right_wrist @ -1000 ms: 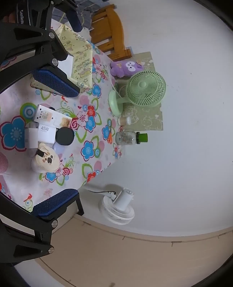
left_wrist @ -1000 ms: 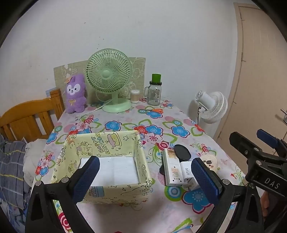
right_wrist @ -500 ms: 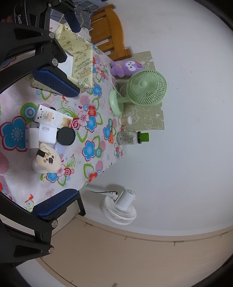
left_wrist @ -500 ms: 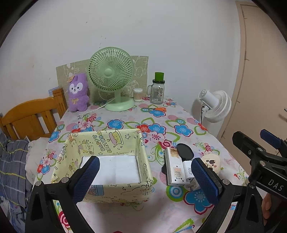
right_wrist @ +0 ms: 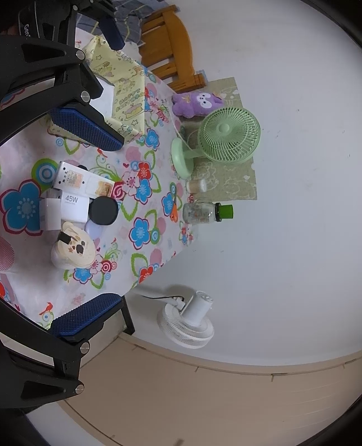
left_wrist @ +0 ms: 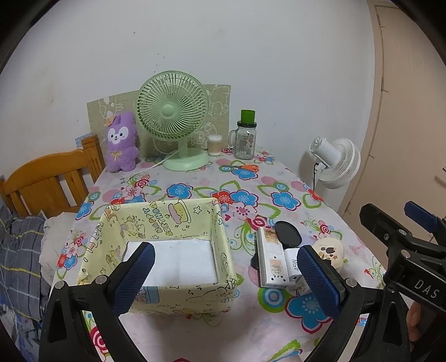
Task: Organize rigid objects
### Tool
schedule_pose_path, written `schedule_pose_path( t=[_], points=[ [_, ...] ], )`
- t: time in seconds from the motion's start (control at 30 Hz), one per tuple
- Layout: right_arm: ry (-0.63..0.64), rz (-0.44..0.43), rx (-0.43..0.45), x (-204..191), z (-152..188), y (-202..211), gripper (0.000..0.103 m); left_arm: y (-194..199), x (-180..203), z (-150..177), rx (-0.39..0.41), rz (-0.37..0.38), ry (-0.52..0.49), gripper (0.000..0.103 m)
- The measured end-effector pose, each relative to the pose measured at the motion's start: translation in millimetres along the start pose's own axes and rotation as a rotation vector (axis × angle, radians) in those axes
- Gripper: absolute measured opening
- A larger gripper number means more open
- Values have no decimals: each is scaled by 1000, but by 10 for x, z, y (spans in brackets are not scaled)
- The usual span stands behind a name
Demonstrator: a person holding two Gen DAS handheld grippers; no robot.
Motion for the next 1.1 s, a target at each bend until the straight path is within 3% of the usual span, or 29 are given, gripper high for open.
schedule_pose_path(
  t=[1.1],
  points=[
    [-8, -11, -9, -38, 51, -44, 103, -14, 40, 27, -5, 29, 13, 103]
  ],
)
Point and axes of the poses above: each gripper's, at about its wrist camera, not at the fingertips, and y roughly against the way its jaws point, x to its right, z to its underside, the point moved 7 cm from there along -y, roughly the way its jaws point, and after that the axes turned 2 degrees about y, right-handed, at the moved point
